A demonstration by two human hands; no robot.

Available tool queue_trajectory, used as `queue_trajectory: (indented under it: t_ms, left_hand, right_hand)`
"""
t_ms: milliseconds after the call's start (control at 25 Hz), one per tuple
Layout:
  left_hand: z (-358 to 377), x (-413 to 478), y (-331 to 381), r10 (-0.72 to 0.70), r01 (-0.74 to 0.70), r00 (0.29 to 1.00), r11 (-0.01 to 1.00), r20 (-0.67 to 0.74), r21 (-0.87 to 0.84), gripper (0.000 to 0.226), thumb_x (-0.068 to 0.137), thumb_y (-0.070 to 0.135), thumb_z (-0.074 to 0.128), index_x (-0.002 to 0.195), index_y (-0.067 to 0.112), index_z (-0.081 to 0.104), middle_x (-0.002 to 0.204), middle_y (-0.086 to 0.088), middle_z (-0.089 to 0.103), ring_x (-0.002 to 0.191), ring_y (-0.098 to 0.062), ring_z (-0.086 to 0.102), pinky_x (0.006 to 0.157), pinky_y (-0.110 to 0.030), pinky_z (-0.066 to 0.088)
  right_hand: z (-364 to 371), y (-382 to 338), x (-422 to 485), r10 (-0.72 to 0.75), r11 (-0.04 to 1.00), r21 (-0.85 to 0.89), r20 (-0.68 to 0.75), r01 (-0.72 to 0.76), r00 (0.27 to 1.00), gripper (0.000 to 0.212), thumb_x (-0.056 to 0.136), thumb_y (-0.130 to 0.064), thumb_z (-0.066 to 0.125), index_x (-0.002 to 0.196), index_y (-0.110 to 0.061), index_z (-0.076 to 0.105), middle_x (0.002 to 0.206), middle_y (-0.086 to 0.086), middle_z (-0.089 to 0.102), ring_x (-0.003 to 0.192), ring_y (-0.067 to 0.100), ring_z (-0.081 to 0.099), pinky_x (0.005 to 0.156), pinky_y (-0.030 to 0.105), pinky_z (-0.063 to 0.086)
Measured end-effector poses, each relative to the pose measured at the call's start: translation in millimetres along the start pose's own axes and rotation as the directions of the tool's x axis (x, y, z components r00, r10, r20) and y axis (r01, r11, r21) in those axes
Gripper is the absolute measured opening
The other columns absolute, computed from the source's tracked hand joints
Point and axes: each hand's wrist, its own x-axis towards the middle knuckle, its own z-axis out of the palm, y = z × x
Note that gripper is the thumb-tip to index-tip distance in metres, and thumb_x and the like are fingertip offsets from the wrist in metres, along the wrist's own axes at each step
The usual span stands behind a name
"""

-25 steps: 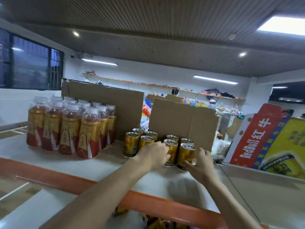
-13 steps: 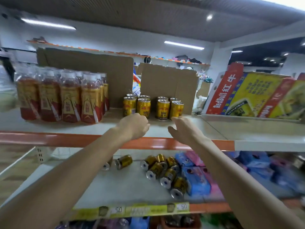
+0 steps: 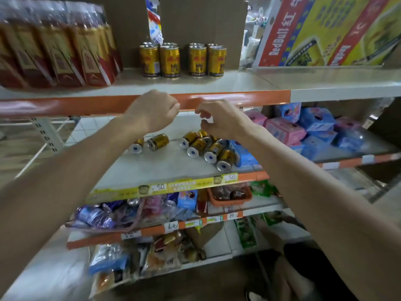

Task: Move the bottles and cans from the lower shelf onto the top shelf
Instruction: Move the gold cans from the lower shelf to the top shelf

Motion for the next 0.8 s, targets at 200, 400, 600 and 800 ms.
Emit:
queue_trajectory:
  t_ms: [200, 400, 600, 800]
  left_hand:
    - [43.9, -36.1, 9.2, -0.109, 0.101, 0.990, 0.991, 0.087, 0.092, 0.036, 0.095, 0.034, 0.048, 0.107, 0.009, 0.072, 0.101, -0.016, 0.071, 0.095, -0.036, 0.063, 0.077, -0.042, 0.052]
    - [112.5, -67.1, 25.2, -0.227, 0.188, 0.932, 0.969, 0.282, 0.159, 0.036, 0.094, 0.034, 0.053, 0.109, 0.004, 0.067, 0.105, -0.020, 0.068, 0.097, -0.037, 0.063, 0.076, -0.042, 0.053]
    - [154.2, -72.2, 42.5, -0.266, 0.230, 0.891, 0.963, 0.369, 0.140, 0.043, 0.095, 0.039, 0.055, 0.126, 0.010, 0.063, 0.124, -0.016, 0.065, 0.113, -0.034, 0.060, 0.091, -0.041, 0.052]
    - [175.8, -59.5, 52.9, -0.267, 0.240, 0.873, 0.964, 0.408, 0.117, 0.042, 0.095, 0.038, 0.053, 0.120, 0.006, 0.063, 0.120, -0.018, 0.064, 0.108, -0.035, 0.059, 0.089, -0.042, 0.052]
  right_hand:
    - [43.0, 20.9, -40.5, 0.171, 0.983, -0.122, 0.292, -0.141, 0.941, 0.023, 0.088, -0.015, 0.053, 0.107, -0.009, 0.063, 0.105, 0.016, 0.067, 0.096, 0.035, 0.062, 0.068, 0.032, 0.039]
    - [95.5, 45.1, -79.2, 0.284, 0.959, -0.093, 0.356, -0.269, 0.890, 0.031, 0.084, -0.009, 0.055, 0.114, -0.003, 0.057, 0.102, 0.016, 0.062, 0.097, 0.036, 0.060, 0.068, 0.032, 0.040]
    - [127.8, 67.0, -100.2, 0.251, 0.965, -0.031, 0.409, -0.261, 0.877, 0.040, 0.083, -0.015, 0.063, 0.121, -0.008, 0.055, 0.105, 0.013, 0.062, 0.096, 0.032, 0.060, 0.078, 0.038, 0.054]
    - [142.5, 86.7, -99.1, 0.335, 0.920, 0.037, 0.442, -0.390, 0.832, 0.040, 0.086, -0.014, 0.061, 0.125, -0.013, 0.052, 0.112, 0.007, 0.059, 0.099, 0.026, 0.060, 0.076, 0.036, 0.054]
